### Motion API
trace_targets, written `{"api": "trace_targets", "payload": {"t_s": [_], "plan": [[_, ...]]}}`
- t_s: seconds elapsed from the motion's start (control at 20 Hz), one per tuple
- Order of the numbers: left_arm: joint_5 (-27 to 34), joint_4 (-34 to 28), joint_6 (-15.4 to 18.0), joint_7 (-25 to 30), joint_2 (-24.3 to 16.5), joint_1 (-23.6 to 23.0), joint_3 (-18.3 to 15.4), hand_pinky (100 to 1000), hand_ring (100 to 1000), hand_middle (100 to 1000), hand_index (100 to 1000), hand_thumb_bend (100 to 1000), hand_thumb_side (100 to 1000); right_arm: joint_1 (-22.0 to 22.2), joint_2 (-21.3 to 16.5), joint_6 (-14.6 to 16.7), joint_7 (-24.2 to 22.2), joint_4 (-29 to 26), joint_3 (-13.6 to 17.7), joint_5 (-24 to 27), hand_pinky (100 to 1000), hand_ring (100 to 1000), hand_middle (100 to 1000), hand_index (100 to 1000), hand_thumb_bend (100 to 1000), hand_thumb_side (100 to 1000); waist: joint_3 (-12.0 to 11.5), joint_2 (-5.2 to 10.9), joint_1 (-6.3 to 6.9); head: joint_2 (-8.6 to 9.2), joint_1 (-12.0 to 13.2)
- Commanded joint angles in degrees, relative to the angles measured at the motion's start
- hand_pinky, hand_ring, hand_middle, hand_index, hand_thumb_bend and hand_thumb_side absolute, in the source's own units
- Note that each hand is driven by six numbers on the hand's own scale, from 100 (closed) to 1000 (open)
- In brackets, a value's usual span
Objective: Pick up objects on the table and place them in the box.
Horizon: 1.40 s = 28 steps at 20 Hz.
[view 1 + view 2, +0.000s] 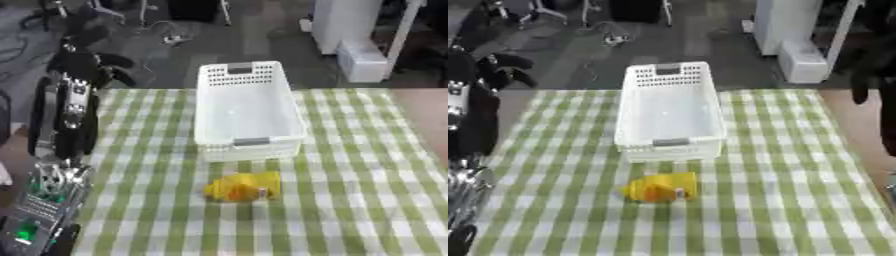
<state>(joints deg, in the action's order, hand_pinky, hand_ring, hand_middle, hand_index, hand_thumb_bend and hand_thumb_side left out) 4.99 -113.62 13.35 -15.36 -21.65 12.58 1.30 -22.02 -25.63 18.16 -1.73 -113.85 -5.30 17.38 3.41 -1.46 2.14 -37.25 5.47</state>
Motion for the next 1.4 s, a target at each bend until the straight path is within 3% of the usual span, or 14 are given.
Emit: {"api": "trace_targets", "payload": {"t_s": [0.05, 0.15, 0.2, 0.25, 0.55, 0.65, 0.7, 0.75, 0.85, 1.05, 1.4], "plan": [[0.2, -1.0, 0.0, 0.2, -0.5, 0.8, -0.5, 445, 599, 1000, 810, 262, 770, -0.3, -1.4, -2.0, -0.8, -0.7, -0.1, -1.1, 198, 404, 446, 734, 640, 631, -0.3, 0.52, -0.14, 0.46, -1.2], [0.2, -1.0, 0.0, 0.2, -0.6, 0.8, -0.6, 445, 599, 1000, 810, 261, 770, -0.2, -1.4, -4.0, -2.0, -0.7, -0.7, -2.0, 205, 417, 455, 744, 659, 630, -0.6, 0.45, -0.21, 0.9, -0.8], [0.1, -1.0, -0.1, 0.1, -0.7, 0.8, -0.6, 445, 599, 1000, 810, 260, 770, -0.2, -1.5, -4.9, -2.7, -0.7, -1.0, -2.5, 226, 449, 479, 770, 700, 598, -0.7, 0.39, -0.23, 0.99, -0.4], [0.1, -1.0, -0.1, 0.0, -0.8, 0.8, -0.7, 445, 599, 1000, 810, 261, 770, 0.0, -1.8, -6.0, -3.6, -0.7, -1.5, -3.3, 238, 465, 498, 785, 748, 625, -0.8, 0.31, -0.27, 0.98, 0.0], [-0.1, -1.0, -0.1, -0.2, -0.9, 0.4, -0.8, 442, 599, 1000, 811, 258, 771, -0.5, -5.1, -11.3, -9.3, -0.7, -4.3, -9.1, 338, 570, 610, 870, 878, 531, -1.1, 0.08, -0.36, 1.45, 0.6], [0.0, -1.0, -0.1, -0.1, -1.0, 0.3, -0.7, 441, 598, 1000, 812, 257, 771, -1.1, -6.0, -12.4, -11.1, -0.7, -5.4, -10.3, 413, 616, 637, 889, 921, 498, -1.1, 0.06, -0.31, 1.5, 0.5], [0.0, -1.0, 0.0, -0.1, -1.0, 0.3, -0.7, 441, 598, 1000, 812, 257, 771, -1.3, -6.2, -12.9, -11.9, -0.7, -5.8, -10.8, 461, 650, 648, 899, 986, 362, -1.1, 0.06, -0.29, 1.52, 0.4], [0.0, -1.0, -0.1, -0.1, -1.0, 0.2, -0.7, 440, 598, 1000, 812, 256, 772, -1.7, -6.7, -13.5, -13.2, -0.7, -6.7, -11.5, 529, 687, 674, 915, 972, 469, -1.1, 0.05, -0.26, 1.61, 0.3], [0.1, -1.0, -0.1, 0.0, -1.0, 0.1, -0.7, 440, 598, 1000, 812, 255, 772, -2.4, -7.2, -14.7, -15.5, -0.7, -8.4, -12.6, 574, 712, 698, 938, 1000, 456, -1.1, 0.05, -0.2, 1.9, 0.2], [0.1, -1.0, -0.1, 0.2, -1.0, 0.0, -0.6, 439, 597, 1000, 812, 253, 773, -4.1, -7.6, -17.0, -19.4, 0.3, -11.5, -14.8, 576, 715, 724, 959, 1000, 478, -1.2, -0.01, -0.09, 2.33, 0.1], [0.2, -1.0, -0.1, 0.4, -1.0, -0.1, -0.5, 439, 597, 1000, 813, 251, 772, -7.1, -6.4, -17.0, -22.4, 5.7, -15.8, -18.3, 584, 718, 741, 975, 1000, 502, -1.4, -0.04, 0.05, 2.92, 0.0]]}}
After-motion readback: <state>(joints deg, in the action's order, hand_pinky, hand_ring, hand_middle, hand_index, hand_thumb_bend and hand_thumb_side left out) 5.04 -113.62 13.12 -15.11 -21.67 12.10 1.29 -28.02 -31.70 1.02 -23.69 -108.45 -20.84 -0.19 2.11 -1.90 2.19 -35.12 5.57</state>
